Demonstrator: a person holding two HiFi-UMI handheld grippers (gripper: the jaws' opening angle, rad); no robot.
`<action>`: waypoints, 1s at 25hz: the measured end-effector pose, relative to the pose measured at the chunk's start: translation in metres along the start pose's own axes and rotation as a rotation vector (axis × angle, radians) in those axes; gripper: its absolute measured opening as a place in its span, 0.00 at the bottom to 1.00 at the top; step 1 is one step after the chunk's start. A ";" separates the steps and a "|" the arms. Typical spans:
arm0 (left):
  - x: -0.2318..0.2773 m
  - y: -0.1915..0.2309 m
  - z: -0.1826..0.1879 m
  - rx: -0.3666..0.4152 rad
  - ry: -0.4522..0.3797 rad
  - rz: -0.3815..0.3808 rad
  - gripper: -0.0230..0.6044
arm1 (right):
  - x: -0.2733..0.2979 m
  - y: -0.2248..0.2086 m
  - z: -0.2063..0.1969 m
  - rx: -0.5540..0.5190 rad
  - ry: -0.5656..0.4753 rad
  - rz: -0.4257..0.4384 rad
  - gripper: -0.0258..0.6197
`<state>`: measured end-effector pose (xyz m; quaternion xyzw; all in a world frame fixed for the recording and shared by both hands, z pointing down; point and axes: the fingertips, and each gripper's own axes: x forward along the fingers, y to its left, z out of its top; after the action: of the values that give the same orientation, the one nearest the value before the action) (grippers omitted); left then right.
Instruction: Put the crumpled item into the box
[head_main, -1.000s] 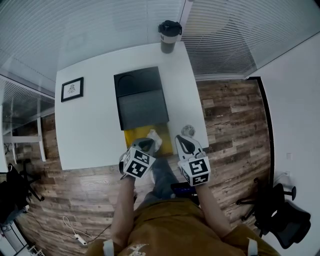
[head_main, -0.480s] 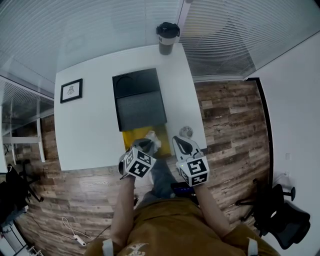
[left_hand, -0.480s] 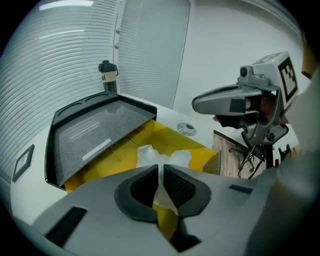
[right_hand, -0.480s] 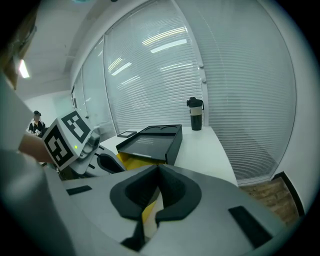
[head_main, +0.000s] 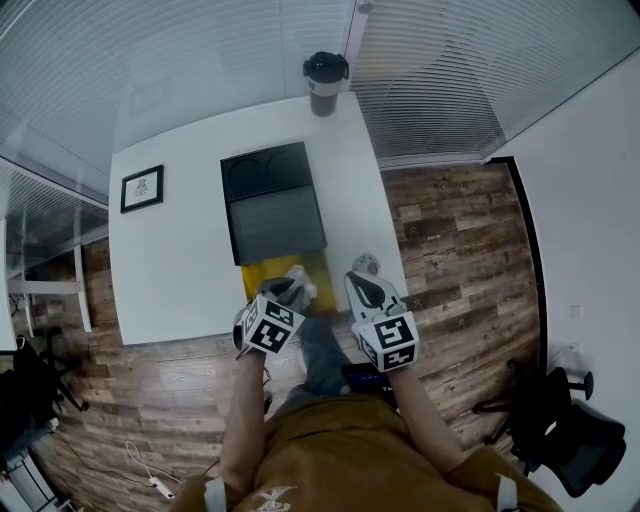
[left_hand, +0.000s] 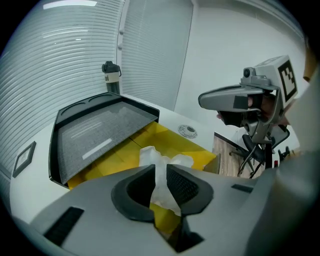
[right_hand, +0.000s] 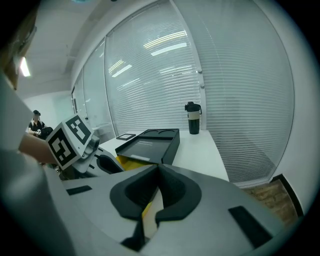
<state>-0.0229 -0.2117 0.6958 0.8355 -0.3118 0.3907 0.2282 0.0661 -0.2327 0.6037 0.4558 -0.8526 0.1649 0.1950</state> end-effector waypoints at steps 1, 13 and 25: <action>-0.002 0.001 0.001 -0.011 -0.010 0.001 0.17 | -0.002 0.000 0.001 0.000 -0.004 0.000 0.06; -0.032 0.010 0.017 -0.152 -0.149 0.028 0.16 | -0.016 0.006 0.014 0.003 -0.062 0.003 0.06; -0.080 0.006 0.035 -0.258 -0.335 0.080 0.08 | -0.035 0.014 0.029 -0.053 -0.103 -0.016 0.06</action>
<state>-0.0493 -0.2106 0.6122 0.8396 -0.4258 0.2119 0.2626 0.0669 -0.2137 0.5601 0.4650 -0.8620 0.1171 0.1642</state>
